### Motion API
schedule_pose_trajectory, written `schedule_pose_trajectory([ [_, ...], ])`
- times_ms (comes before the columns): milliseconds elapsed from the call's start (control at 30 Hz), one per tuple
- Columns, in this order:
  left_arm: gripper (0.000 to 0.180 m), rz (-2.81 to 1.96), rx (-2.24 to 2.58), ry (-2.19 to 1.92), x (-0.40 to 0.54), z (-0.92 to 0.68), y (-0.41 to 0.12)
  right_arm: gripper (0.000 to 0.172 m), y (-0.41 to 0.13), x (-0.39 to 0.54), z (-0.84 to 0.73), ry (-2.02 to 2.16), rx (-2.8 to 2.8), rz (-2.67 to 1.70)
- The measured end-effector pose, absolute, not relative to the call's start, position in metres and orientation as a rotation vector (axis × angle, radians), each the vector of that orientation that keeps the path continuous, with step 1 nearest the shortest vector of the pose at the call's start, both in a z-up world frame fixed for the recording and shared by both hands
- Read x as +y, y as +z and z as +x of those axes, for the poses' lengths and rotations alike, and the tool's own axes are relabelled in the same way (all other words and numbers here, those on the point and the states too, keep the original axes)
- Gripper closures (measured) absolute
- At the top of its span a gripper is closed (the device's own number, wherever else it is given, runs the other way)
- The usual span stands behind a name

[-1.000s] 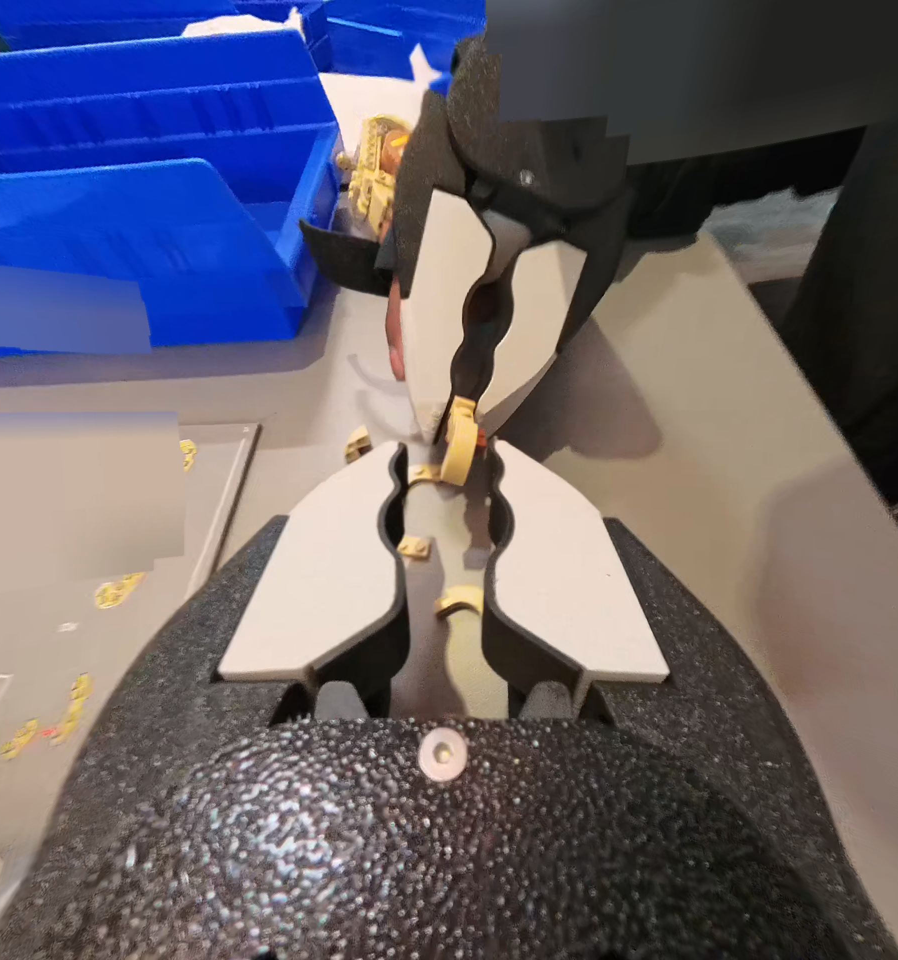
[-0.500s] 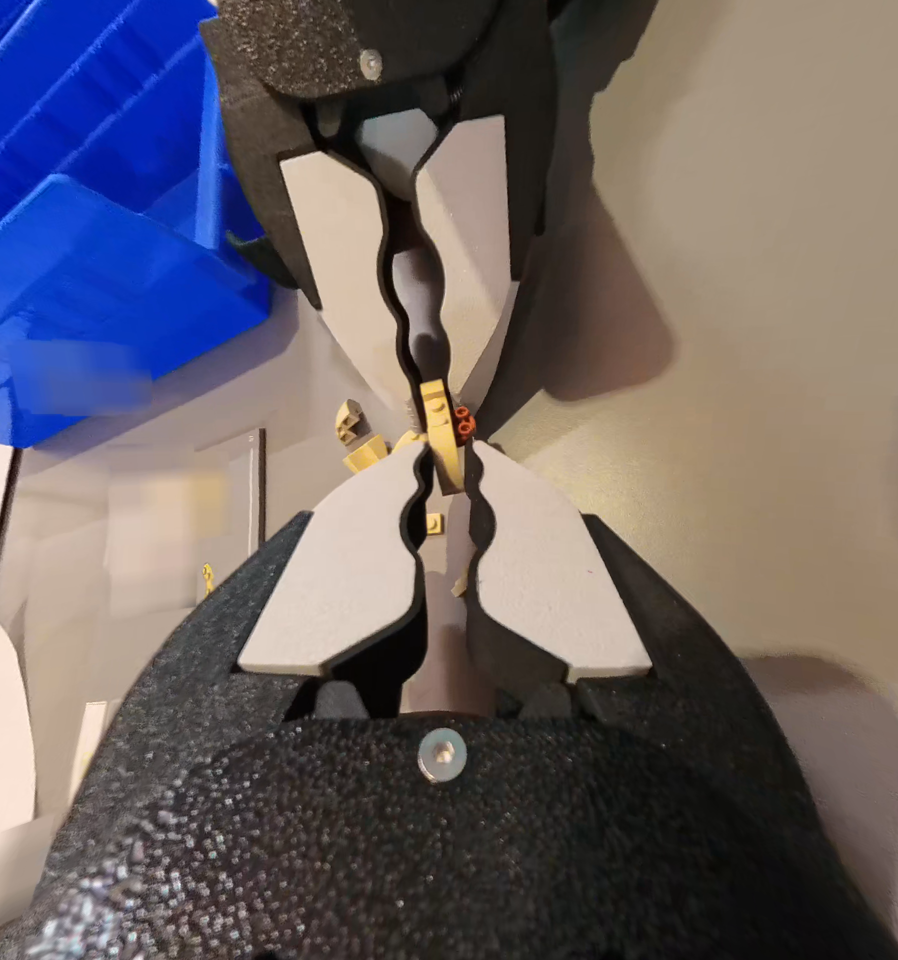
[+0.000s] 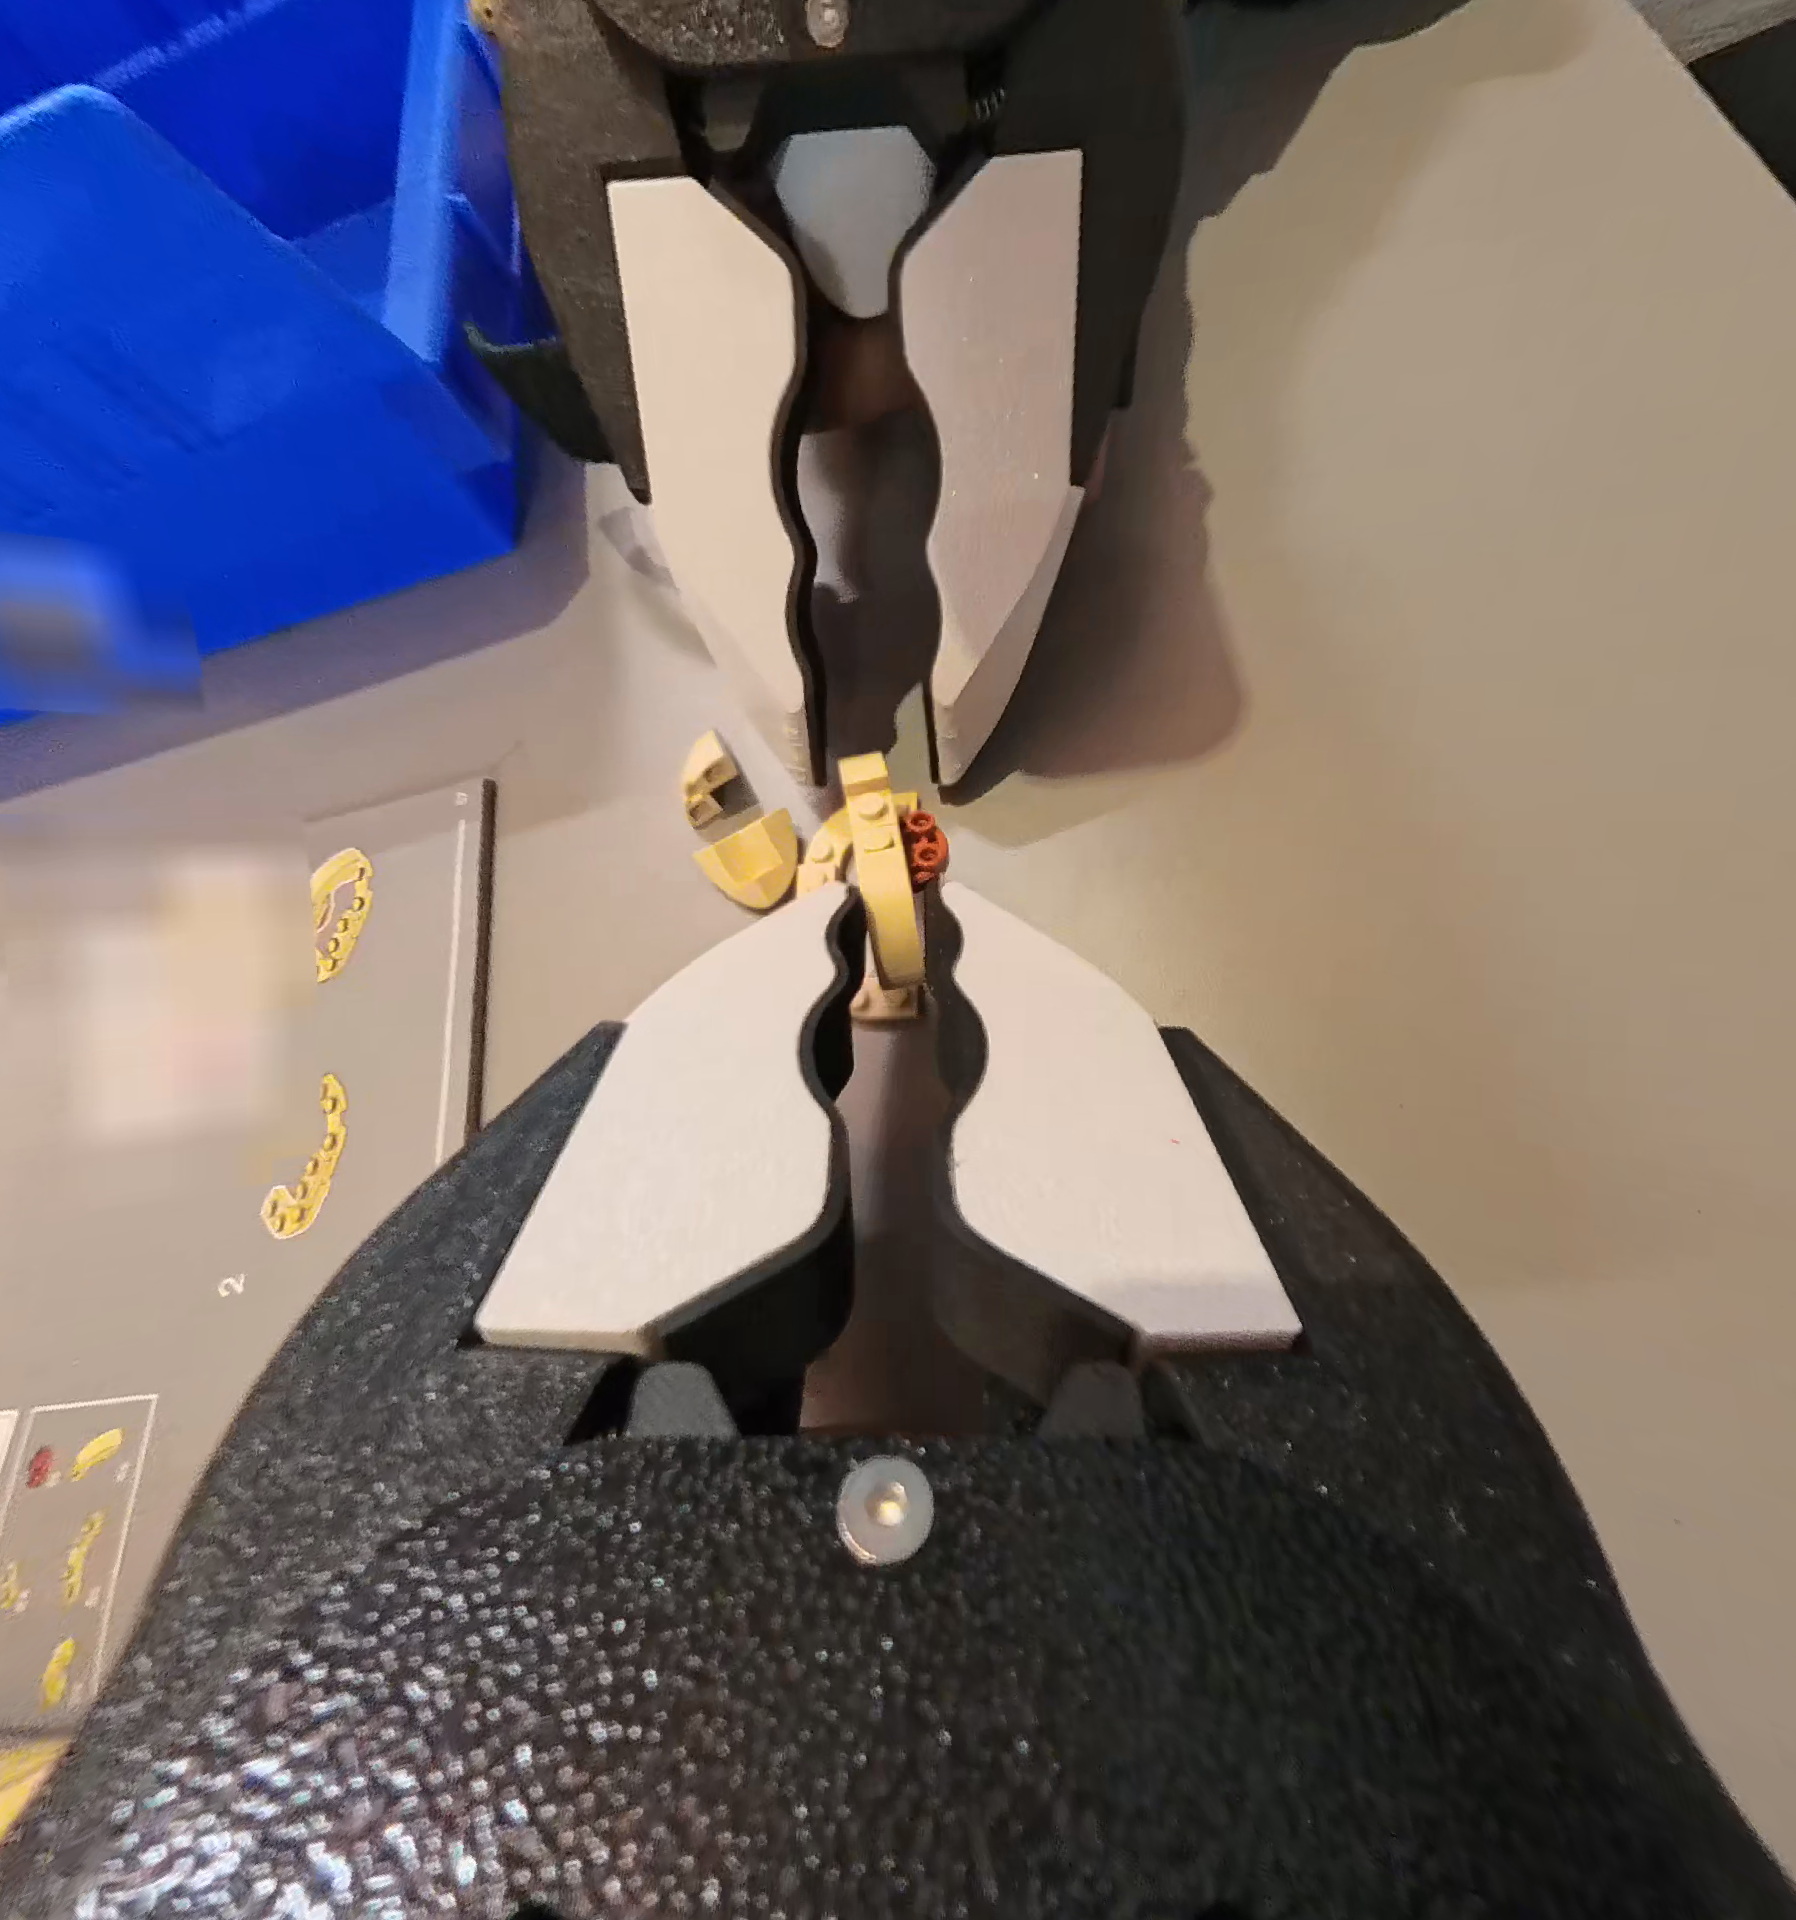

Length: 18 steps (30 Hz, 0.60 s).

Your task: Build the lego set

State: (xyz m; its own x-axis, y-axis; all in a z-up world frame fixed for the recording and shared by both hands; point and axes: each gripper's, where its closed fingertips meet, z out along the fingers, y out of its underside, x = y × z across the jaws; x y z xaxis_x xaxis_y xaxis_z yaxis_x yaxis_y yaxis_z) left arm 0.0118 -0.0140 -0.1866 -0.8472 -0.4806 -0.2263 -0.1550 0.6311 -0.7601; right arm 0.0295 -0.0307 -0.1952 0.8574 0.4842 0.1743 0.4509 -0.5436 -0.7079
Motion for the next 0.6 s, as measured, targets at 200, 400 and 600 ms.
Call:
schedule_pose_trajectory([
  [200,0.17,-0.505,2.529,-1.08,-0.0149,0.0111,-0.1932,0.15,-0.1934,-0.0277,0.0254,0.035,-0.698,-2.194],
  [400,0.169,-0.515,2.545,-1.055,-0.0139,0.0136,-0.1958,0.163,-0.1939,-0.0244,0.0263,0.016,-0.679,-2.2],
  [600,0.151,-0.485,2.529,-1.027,-0.0091,0.0136,-0.1945,0.164,-0.1942,-0.0238,0.0282,0.014,-0.661,-2.207],
])
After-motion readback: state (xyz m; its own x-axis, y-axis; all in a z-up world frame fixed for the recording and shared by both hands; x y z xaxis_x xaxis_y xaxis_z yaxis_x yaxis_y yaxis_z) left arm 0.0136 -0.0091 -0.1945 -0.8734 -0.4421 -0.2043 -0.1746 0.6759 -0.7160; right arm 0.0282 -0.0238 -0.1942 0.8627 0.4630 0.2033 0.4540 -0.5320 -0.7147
